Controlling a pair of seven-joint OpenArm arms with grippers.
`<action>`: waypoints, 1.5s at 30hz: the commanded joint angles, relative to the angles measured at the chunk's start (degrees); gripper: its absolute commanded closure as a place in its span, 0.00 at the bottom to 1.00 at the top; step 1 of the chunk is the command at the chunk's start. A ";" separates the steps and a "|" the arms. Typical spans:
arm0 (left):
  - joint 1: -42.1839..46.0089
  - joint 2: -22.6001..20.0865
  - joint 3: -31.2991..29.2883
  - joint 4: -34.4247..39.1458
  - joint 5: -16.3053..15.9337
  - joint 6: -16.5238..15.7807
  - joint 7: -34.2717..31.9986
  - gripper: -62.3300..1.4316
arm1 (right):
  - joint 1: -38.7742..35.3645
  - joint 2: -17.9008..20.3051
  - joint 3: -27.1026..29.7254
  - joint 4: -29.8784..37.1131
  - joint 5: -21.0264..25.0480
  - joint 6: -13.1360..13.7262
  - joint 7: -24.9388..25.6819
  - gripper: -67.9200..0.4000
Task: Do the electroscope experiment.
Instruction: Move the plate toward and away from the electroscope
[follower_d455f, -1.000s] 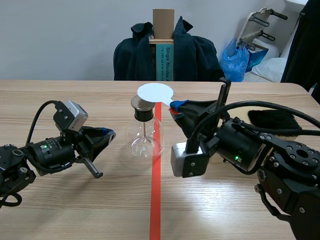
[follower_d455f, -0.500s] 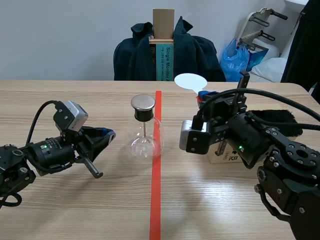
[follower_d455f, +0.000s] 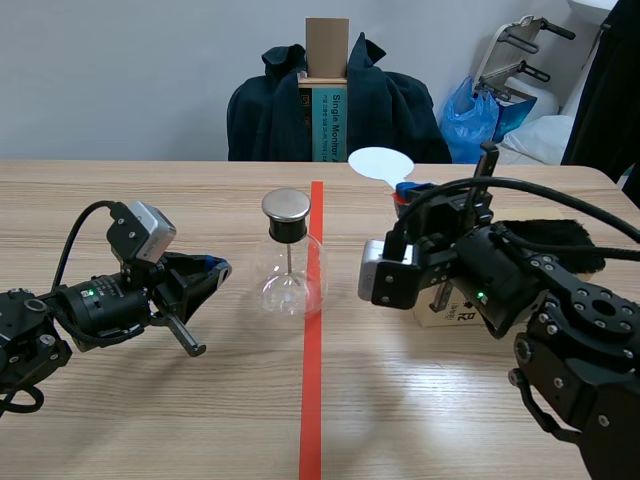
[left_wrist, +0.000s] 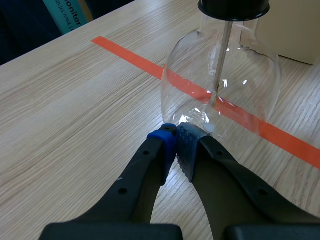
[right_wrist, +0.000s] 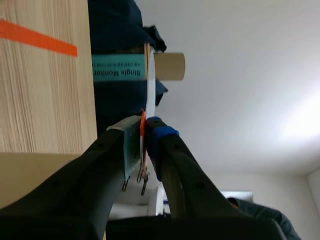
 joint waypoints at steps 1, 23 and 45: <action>-0.46 -0.28 -0.55 0.55 -0.55 -0.09 -0.79 0.93 | 0.66 0.33 0.26 1.16 0.39 -0.42 1.66 0.98; -0.31 -0.13 -0.52 0.55 -0.57 -0.09 -0.81 0.93 | 0.66 0.31 0.26 1.16 0.39 -0.42 19.02 0.98; -0.31 -0.13 -0.52 0.55 -0.57 -0.09 -0.81 0.93 | 0.50 0.33 0.26 1.16 0.35 -0.44 10.64 0.98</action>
